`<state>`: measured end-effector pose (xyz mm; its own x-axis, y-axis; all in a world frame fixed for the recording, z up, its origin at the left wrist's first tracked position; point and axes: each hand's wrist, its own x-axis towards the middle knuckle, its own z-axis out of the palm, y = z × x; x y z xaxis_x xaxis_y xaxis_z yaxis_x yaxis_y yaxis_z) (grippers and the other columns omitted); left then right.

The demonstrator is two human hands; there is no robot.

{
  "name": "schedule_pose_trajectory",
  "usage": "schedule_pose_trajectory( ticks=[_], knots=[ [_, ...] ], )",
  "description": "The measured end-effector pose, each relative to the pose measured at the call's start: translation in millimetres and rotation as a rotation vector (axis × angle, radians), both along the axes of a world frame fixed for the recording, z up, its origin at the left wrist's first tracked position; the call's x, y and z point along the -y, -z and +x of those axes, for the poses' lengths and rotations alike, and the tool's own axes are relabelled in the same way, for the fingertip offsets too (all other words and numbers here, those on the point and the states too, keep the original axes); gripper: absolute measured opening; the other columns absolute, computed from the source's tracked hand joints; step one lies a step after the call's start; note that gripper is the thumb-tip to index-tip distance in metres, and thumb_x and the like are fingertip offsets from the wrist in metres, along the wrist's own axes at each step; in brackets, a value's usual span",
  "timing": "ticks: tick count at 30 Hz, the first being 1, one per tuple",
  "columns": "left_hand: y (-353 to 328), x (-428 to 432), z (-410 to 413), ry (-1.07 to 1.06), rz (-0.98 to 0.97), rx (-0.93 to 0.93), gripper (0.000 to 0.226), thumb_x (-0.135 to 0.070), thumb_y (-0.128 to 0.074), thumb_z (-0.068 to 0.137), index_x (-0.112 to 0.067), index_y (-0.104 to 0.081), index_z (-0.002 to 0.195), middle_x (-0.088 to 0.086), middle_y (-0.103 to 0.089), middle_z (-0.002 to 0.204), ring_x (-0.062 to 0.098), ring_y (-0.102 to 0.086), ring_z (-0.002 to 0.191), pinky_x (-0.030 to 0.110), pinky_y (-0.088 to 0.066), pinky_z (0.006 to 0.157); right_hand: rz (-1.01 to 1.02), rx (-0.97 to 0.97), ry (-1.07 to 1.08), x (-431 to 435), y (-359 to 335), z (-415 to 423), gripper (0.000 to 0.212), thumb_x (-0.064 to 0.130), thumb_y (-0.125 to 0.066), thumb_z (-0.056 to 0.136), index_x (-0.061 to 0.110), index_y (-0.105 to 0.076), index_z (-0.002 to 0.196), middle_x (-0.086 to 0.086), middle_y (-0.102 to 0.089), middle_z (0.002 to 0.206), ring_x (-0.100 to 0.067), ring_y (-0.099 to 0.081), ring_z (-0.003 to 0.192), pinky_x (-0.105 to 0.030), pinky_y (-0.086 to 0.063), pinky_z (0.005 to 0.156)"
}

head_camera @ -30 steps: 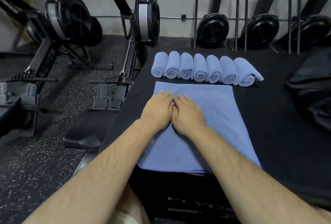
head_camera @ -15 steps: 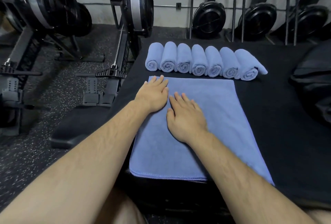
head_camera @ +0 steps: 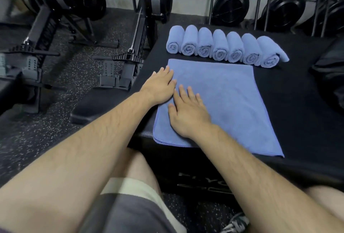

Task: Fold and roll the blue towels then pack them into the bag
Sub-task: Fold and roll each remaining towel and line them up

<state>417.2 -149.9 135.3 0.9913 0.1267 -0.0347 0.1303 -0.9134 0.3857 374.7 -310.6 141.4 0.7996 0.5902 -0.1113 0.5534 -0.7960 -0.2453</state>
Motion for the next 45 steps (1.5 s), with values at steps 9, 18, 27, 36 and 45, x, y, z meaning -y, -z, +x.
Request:
schedule_pose_trajectory(
  ticks=[9,18,27,36,45],
  knots=[
    [2,1,-41,-0.016,0.027,0.017,0.055,-0.028,-0.022,0.11,-0.006,-0.019,0.16,0.01,-0.012,0.169,0.027,-0.005,0.157,0.045,-0.005,0.127,0.044,0.055,-0.054,1,7,-73,0.07,0.047,-0.017,0.108,0.004,-0.004,0.162,-0.011,0.005,0.17,-0.027,0.01,0.157,-0.041,0.004,0.127],
    [7,10,-82,-0.068,-0.122,0.207,0.043,-0.029,-0.034,0.105,-0.006,-0.059,0.131,0.012,-0.052,0.148,0.028,-0.042,0.14,0.046,-0.031,0.118,0.273,0.526,-0.221,22,14,-107,0.03,0.017,-0.087,0.072,0.007,-0.062,0.084,-0.01,-0.054,0.08,-0.03,-0.05,0.067,-0.034,-0.026,0.056],
    [2,19,-105,-0.28,-0.25,0.443,0.024,-0.022,-0.047,0.096,-0.013,-0.07,0.094,0.002,-0.067,0.086,0.019,-0.056,0.088,0.035,-0.045,0.079,0.487,0.353,-0.007,29,13,-108,0.009,0.01,-0.064,0.092,0.003,-0.061,0.086,-0.014,-0.06,0.079,-0.036,-0.056,0.07,-0.037,-0.033,0.058],
    [-20,37,-48,-0.387,-0.685,0.272,0.034,-0.019,-0.06,0.094,-0.027,-0.063,0.127,-0.01,-0.058,0.089,0.008,-0.057,0.077,0.016,-0.042,0.065,0.654,0.147,0.127,38,0,-105,0.017,0.018,-0.054,0.097,0.01,-0.064,0.108,-0.007,-0.065,0.097,-0.027,-0.058,0.092,-0.043,-0.046,0.08],
    [-25,26,11,-0.421,-0.696,0.194,0.034,0.003,-0.058,0.093,-0.011,-0.069,0.122,0.007,-0.067,0.122,0.02,-0.062,0.105,0.015,-0.041,0.073,0.654,0.035,0.066,38,-9,-100,0.035,0.014,-0.056,0.089,0.023,-0.058,0.123,0.007,-0.057,0.089,-0.019,-0.055,0.084,-0.034,-0.045,0.075]
  ],
)
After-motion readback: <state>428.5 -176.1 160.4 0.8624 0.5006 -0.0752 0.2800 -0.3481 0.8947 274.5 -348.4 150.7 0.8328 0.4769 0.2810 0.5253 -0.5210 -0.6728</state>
